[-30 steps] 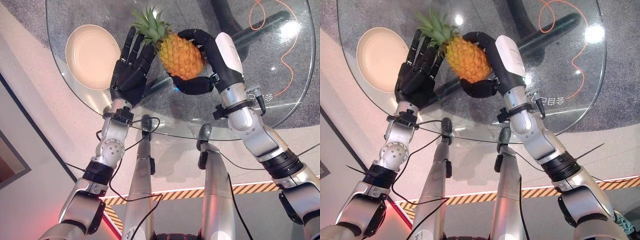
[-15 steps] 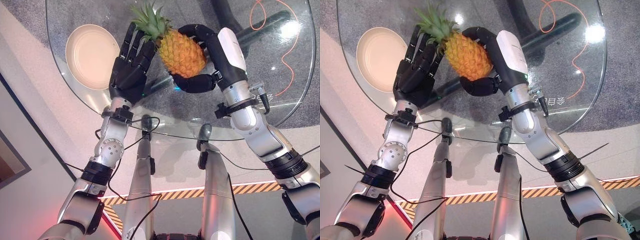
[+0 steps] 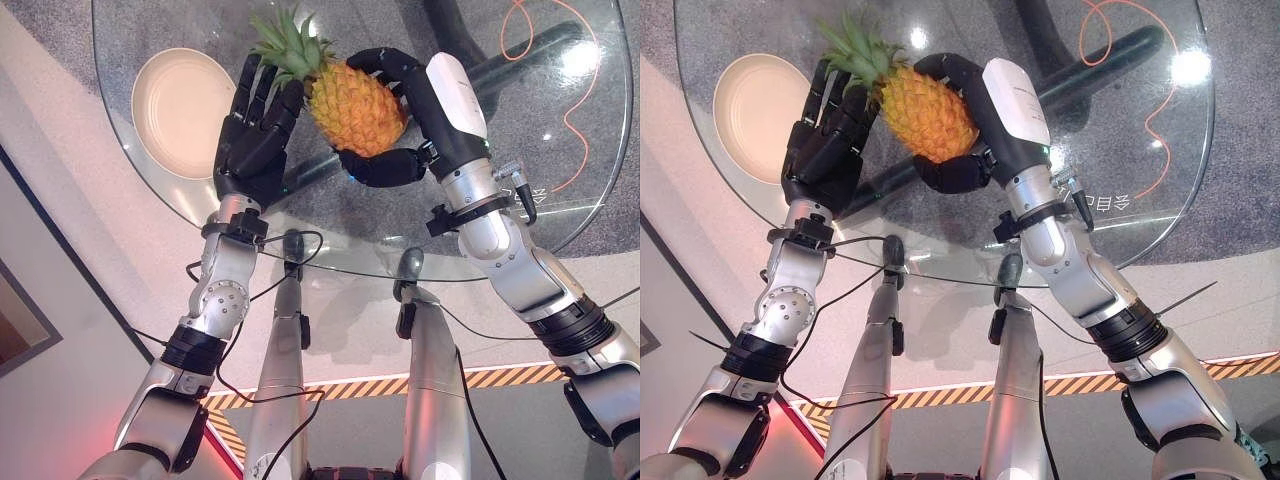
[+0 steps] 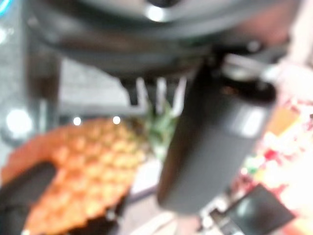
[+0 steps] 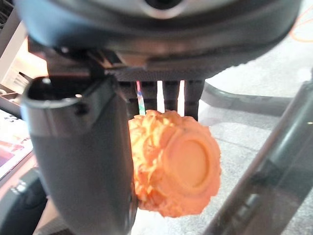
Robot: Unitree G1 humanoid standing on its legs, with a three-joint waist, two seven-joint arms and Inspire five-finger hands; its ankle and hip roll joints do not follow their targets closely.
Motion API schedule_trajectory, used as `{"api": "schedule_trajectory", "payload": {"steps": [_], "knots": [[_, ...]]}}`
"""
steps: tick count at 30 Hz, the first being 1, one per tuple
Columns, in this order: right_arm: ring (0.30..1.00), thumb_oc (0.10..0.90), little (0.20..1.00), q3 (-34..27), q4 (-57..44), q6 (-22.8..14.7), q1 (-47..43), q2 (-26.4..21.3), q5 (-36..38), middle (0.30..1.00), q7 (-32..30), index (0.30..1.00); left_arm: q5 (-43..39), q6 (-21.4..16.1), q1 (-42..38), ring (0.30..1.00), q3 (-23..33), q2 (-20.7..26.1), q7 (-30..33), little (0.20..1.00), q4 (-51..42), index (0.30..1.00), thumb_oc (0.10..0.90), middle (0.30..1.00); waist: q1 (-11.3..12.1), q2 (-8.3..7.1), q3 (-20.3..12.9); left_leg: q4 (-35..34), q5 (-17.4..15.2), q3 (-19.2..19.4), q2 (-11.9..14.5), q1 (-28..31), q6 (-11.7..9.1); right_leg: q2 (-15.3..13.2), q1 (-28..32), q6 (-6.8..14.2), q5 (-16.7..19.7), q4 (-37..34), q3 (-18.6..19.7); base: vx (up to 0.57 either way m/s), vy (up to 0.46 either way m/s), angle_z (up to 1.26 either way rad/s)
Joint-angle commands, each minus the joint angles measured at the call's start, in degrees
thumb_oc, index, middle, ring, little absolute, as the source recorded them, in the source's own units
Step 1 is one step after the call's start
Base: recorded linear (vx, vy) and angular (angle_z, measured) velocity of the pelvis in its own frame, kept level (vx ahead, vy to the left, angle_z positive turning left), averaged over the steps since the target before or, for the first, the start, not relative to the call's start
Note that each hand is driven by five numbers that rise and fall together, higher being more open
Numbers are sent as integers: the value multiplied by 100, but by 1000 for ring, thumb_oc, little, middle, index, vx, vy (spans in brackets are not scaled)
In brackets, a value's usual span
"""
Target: Pick up the fruit to the plate
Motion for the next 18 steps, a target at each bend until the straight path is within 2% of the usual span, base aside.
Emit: {"api": "schedule_trajectory", "payload": {"steps": [1, 9, 18], "knots": [[300, 100, 200, -53, -1368, -632, -911, 205, -229, 300, -95, 300, 468, -488, -449, 900, 72, 56, 64, 900, -679, 900, 800, 900, 4, -216, -110, 596, -563, 307, -449, 48, 434, 398, 732, 169, 1221, -1846, -195, 0, 0, 0], [300, 100, 200, -24, -1353, -613, -986, 233, -229, 300, -98, 300, 629, -445, -457, 900, 107, -23, 382, 900, -744, 900, 800, 900, 30, -228, -110, 566, -537, 296, -462, 58, 420, 399, 758, 170, 1225, -1869, -226, 0, 0, 0], [300, 100, 200, 44, -1402, -526, -1012, 269, -182, 300, 107, 300, 361, -459, -472, 900, 56, -58, -110, 900, -871, 900, 800, 900, 28, -217, -110, 506, -501, 320, -463, 79, 415, 395, 775, 171, 1256, -1918, -233, 0, 0, 0]]}}
